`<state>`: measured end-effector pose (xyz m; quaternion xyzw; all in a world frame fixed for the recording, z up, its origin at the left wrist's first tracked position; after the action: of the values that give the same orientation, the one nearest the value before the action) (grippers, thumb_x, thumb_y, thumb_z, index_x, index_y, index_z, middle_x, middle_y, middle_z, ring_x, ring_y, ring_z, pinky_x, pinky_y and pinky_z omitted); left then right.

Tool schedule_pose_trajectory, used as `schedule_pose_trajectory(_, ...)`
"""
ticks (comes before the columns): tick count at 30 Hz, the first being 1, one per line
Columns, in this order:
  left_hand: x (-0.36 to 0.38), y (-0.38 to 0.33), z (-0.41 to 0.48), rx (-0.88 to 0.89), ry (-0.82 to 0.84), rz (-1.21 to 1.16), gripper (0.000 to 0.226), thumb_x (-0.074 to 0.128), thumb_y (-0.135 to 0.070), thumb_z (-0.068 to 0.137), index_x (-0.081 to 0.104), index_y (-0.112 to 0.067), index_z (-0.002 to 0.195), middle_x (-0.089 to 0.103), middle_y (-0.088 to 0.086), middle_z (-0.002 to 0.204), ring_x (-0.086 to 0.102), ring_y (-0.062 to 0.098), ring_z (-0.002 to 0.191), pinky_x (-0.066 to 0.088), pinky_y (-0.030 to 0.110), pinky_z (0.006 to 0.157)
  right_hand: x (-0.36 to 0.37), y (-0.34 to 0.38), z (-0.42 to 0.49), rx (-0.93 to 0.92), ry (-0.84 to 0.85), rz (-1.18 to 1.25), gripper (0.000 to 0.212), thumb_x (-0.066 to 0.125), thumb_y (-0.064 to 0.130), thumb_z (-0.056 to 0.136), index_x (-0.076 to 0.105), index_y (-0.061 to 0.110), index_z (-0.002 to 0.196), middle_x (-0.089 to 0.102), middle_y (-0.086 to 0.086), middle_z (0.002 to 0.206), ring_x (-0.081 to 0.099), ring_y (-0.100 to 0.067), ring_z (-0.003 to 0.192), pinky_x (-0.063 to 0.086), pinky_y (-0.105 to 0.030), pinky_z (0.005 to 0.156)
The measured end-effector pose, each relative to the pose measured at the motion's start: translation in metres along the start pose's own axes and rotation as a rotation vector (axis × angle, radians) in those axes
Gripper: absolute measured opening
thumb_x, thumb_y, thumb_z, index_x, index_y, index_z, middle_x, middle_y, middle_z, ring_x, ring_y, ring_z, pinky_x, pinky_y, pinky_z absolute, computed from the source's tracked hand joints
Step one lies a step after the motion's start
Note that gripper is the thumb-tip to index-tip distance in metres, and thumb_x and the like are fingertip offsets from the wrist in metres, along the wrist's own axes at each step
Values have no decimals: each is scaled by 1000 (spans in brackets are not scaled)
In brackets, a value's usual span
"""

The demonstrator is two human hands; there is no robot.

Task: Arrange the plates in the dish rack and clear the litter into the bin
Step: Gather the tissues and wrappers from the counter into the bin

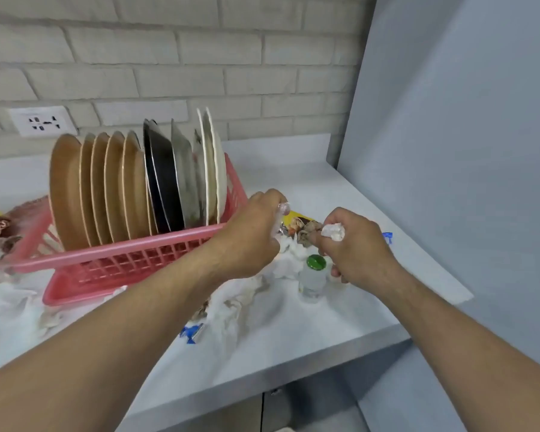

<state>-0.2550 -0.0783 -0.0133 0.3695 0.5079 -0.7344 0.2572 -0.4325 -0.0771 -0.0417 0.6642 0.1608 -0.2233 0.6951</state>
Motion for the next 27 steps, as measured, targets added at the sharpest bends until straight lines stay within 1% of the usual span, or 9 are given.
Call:
schedule_pose_trajectory(4, 0, 5, -38, 116, 6, 7, 12, 48, -6, 89, 52, -9, 100, 55, 3, 86, 57, 19, 76, 51, 42, 67, 16, -1, -46, -53, 5, -179, 16, 69, 42, 85, 59, 33, 78, 62, 2, 82, 57, -16, 68, 42, -26, 54)
schedule_pose_trajectory(7, 8, 9, -65, 142, 55, 22, 9, 46, -15, 94, 56, -14, 95, 60, -2, 82, 60, 18, 73, 52, 39, 66, 24, -5, -80, -38, 68, -175, 35, 53, 58, 89, 61, 25, 79, 59, 8, 75, 55, -11, 69, 40, -26, 60)
schedule_pose_trajectory(9, 17, 12, -85, 121, 86, 8, 10, 45, -21, 97, 55, -21, 95, 61, -2, 78, 62, 17, 67, 55, 40, 64, 27, -10, -101, -5, 123, -91, 39, 41, 50, 98, 57, 24, 74, 54, 11, 68, 50, -6, 67, 35, -22, 62)
schedule_pose_trajectory(11, 27, 16, -102, 81, 116, -22, 11, 43, -26, 99, 53, -24, 103, 59, -4, 71, 62, 15, 58, 56, 40, 57, 30, -16, -114, -7, 182, -126, 33, 34, 32, 101, 55, 25, 77, 54, 12, 72, 49, -4, 70, 35, -20, 63)
schedule_pose_trajectory(13, 38, 14, -122, 61, 123, 2, 15, 40, -30, 100, 51, -23, 108, 55, -6, 65, 59, 13, 58, 53, 37, 58, 32, -27, -129, -20, 249, -173, 28, 32, 24, 100, 54, 24, 82, 56, 8, 78, 49, -9, 72, 39, -22, 62)
schedule_pose_trajectory(17, 63, 14, -158, 13, 117, 44, 20, 41, -39, 99, 50, -23, 91, 56, -7, 71, 55, 11, 67, 44, 29, 59, 41, -57, -162, -57, 353, -262, 23, 32, 28, 102, 50, 21, 90, 55, 5, 84, 50, -11, 76, 41, -24, 63)
schedule_pose_trajectory(22, 105, 15, -195, 20, 229, 122, 17, 48, -34, 97, 49, -19, 90, 54, -3, 84, 52, 18, 78, 35, 30, 64, 54, -98, -201, -110, 422, -313, 20, 33, 25, 103, 51, 19, 96, 54, 6, 92, 51, -11, 84, 46, -26, 73)
schedule_pose_trajectory(25, 133, 25, -217, 35, 314, 118, 14, 46, -32, 95, 44, -20, 87, 51, 2, 88, 53, 26, 81, 41, 34, 69, 62, -120, -221, -96, 454, -310, 17, 33, 26, 103, 48, 23, 96, 52, 6, 98, 51, -11, 88, 48, -31, 79)
schedule_pose_trajectory(27, 150, 34, -231, 22, 370, 95, 11, 41, -34, 84, 37, -24, 85, 46, 1, 88, 51, 26, 81, 44, 37, 70, 70, -135, -232, -62, 479, -300, 16, 33, 28, 103, 46, 28, 94, 50, 8, 99, 50, -10, 88, 47, -30, 79)
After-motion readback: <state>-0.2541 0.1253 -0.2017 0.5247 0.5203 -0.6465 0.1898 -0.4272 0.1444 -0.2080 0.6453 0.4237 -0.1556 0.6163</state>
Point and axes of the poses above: each hand's wrist, its own z-axis towards the middle knuckle, its own x-axis out of the palm, y = z × x, the point moved 3 cm from there along z, towards the middle knuckle
